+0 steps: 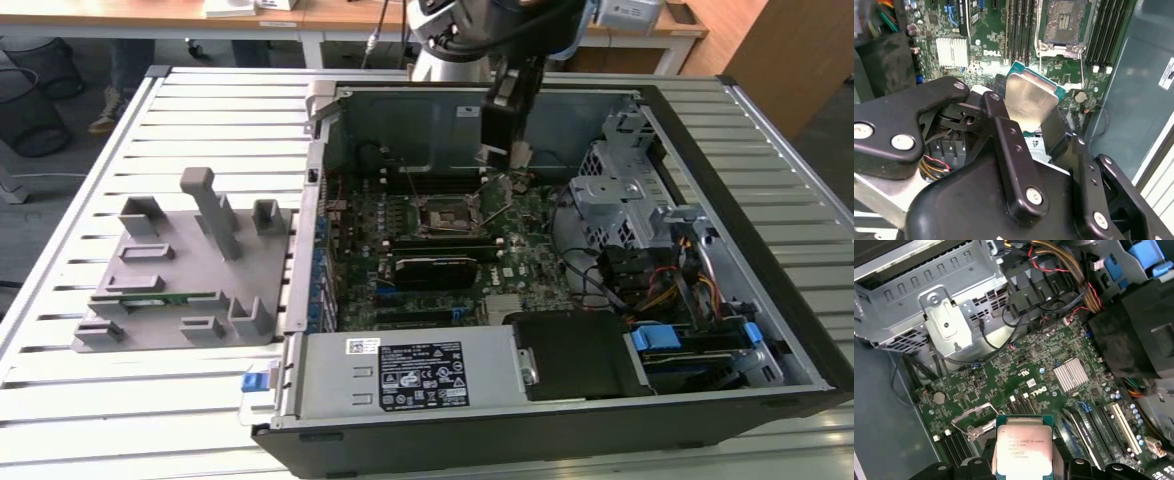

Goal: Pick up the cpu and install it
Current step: 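Place the cpu into insertion slot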

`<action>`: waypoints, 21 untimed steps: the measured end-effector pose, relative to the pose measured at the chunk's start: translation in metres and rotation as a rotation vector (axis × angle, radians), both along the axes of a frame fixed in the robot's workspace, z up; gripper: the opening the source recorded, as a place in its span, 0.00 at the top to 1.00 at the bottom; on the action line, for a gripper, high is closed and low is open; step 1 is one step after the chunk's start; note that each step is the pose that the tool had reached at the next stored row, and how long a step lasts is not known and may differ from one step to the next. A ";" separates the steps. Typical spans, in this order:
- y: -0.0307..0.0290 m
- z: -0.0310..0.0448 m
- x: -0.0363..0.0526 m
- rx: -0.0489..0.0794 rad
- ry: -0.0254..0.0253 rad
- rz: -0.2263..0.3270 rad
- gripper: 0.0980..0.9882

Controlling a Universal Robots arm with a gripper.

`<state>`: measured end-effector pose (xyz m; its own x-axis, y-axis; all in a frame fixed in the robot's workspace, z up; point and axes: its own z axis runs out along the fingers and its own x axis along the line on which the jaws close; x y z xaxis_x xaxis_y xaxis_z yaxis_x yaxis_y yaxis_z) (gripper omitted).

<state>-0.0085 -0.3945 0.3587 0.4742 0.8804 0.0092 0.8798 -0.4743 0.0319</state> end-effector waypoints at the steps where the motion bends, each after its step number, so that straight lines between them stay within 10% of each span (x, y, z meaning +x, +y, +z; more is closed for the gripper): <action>1: 0.0000 -0.0001 0.0000 0.000 0.0000 -0.016 0.52; 14: 0.0001 -0.0009 0.0000 0.000 0.0000 -0.243 0.52; 21: 0.0003 -0.0016 0.0000 0.000 0.0000 -0.218 0.52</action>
<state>-0.0085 -0.3942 0.3571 0.6531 0.7572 0.0093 0.7567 -0.6530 0.0319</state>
